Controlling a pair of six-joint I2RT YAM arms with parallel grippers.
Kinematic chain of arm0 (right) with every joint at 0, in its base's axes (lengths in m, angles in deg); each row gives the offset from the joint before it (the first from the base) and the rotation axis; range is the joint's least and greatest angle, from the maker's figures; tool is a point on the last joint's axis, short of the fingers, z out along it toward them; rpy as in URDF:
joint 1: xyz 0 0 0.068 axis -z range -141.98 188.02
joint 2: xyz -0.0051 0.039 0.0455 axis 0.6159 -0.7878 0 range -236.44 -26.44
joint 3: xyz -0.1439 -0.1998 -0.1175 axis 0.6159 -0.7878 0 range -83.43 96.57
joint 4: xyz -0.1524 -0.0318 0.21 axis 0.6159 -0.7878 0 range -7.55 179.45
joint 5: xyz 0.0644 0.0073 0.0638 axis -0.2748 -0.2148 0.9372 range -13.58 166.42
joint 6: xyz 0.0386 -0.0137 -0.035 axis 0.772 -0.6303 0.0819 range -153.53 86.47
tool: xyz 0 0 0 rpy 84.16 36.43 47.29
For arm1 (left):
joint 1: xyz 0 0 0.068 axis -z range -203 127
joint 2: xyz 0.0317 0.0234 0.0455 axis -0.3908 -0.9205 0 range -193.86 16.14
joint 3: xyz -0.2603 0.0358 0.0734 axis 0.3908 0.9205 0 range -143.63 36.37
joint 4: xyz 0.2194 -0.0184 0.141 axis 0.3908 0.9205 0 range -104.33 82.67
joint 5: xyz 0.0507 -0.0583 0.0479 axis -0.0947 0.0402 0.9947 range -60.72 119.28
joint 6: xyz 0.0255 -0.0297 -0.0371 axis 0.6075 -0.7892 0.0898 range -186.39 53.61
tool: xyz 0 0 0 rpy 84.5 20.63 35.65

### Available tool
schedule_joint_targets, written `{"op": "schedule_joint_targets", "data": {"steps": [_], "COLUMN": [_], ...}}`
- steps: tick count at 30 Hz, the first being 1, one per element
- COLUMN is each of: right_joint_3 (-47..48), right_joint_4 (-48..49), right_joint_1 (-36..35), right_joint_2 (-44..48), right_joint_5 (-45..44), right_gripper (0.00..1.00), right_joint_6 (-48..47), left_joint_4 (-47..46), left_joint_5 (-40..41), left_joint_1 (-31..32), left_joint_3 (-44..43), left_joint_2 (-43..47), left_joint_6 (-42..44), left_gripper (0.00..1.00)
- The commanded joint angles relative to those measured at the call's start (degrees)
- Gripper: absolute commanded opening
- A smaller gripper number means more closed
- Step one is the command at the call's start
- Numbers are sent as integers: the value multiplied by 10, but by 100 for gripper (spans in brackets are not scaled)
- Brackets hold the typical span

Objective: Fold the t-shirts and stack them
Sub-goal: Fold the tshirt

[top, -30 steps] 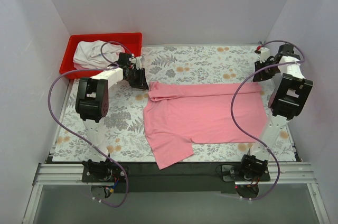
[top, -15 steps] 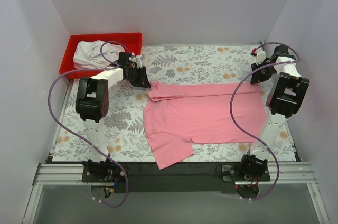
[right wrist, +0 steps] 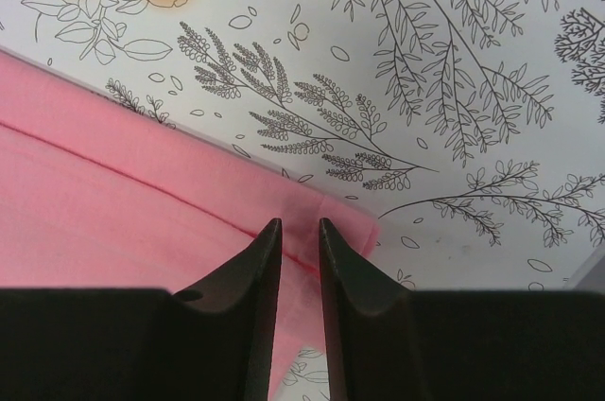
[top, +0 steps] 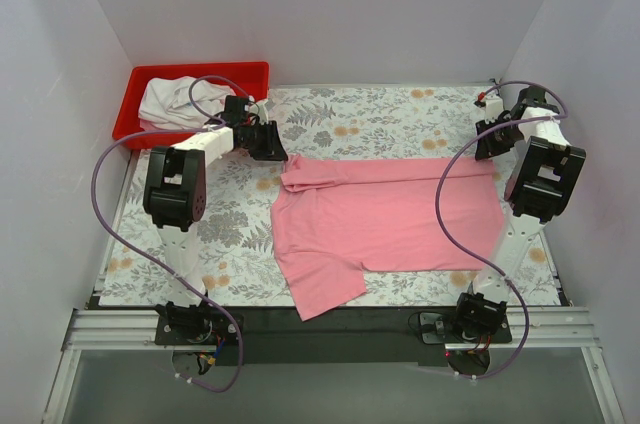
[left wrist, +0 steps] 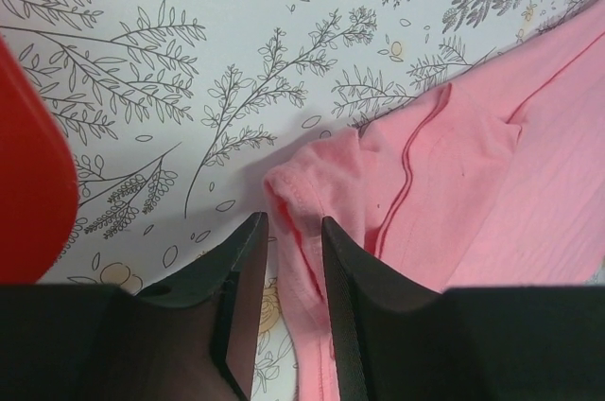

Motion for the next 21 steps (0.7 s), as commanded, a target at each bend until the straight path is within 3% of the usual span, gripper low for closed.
{"op": "schedule_joint_targets", "data": {"steps": [1,14,21], "right_joint_3": [20,22,23], "right_joint_4": [-3,-2,-1], "right_joint_1": [-2,-12,-20], "right_joint_2": [-4,-20,-33], "right_joint_5": [-1,-31,-75], "right_gripper": [28,26,25], "right_joint_6": [-7,-10,-8], "left_joint_4": [-5,-30,-30], "left_joint_5": [-3,-9,-6], "left_joint_1": [1,-1,-11], "left_joint_3": [-17,17,26], "left_joint_2": [-10,12,16], "left_joint_6": [-2,-16,-19], "left_gripper": [28,21,7]}}
